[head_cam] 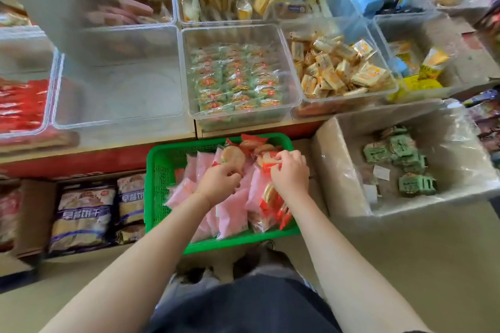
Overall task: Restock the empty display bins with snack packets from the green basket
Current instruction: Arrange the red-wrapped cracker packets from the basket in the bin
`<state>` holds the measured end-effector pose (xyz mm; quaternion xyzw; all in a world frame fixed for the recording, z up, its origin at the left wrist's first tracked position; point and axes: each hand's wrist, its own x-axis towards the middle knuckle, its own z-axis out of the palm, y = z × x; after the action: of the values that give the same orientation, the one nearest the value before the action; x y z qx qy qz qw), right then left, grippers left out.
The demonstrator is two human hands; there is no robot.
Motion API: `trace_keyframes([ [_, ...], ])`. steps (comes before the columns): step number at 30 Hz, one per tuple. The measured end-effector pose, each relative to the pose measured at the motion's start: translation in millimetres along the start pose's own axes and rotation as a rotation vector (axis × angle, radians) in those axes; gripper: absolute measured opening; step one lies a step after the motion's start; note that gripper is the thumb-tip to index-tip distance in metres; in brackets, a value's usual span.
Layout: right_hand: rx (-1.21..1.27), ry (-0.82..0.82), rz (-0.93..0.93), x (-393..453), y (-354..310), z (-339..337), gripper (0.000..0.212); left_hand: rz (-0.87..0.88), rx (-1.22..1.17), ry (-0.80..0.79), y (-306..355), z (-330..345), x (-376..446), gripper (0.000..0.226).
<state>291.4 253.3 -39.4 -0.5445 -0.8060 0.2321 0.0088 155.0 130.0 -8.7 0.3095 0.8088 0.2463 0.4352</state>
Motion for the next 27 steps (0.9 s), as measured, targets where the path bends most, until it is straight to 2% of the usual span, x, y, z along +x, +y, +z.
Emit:
trace_keyframes([
  [4, -0.115, -0.369, 0.096, 22.3, 23.9, -1.4, 0.070, -0.079, 0.021, 0.032, 10.7, 17.0, 9.1, 0.023],
  [6, -0.113, -0.438, 0.077, 27.4, 28.1, 6.1, 0.082, -0.121, 0.027, 0.031, 13.4, 21.6, 14.9, 0.022],
  [12, -0.195, -0.387, -0.002, 40.5, 20.5, 27.5, 0.072, -0.209, 0.014, 0.002, 9.2, 32.8, 25.0, 0.023],
  [17, -0.200, -0.339, -0.049, 62.6, 16.5, 15.9, 0.051, -0.243, 0.003, 0.015, 3.9, 39.6, 26.1, 0.024],
  [20, -0.057, -0.319, -0.094, 72.0, 17.8, -6.2, 0.042, -0.246, -0.038, 0.061, 4.3, 38.9, 30.0, 0.023],
  [23, 0.227, -0.340, -0.111, 72.1, 16.0, -30.2, 0.032, -0.198, -0.020, 0.229, 5.3, 38.2, 36.3, 0.023],
  [25, 0.404, -0.439, -0.099, 69.1, 12.2, -39.0, 0.027, -0.060, -0.022, 0.365, 8.3, 34.3, 36.6, 0.045],
  [27, 0.549, -0.583, -0.057, 65.4, 9.7, -39.1, 0.029, 0.164, 0.048, 0.384, 14.2, 24.6, 30.9, 0.079],
])
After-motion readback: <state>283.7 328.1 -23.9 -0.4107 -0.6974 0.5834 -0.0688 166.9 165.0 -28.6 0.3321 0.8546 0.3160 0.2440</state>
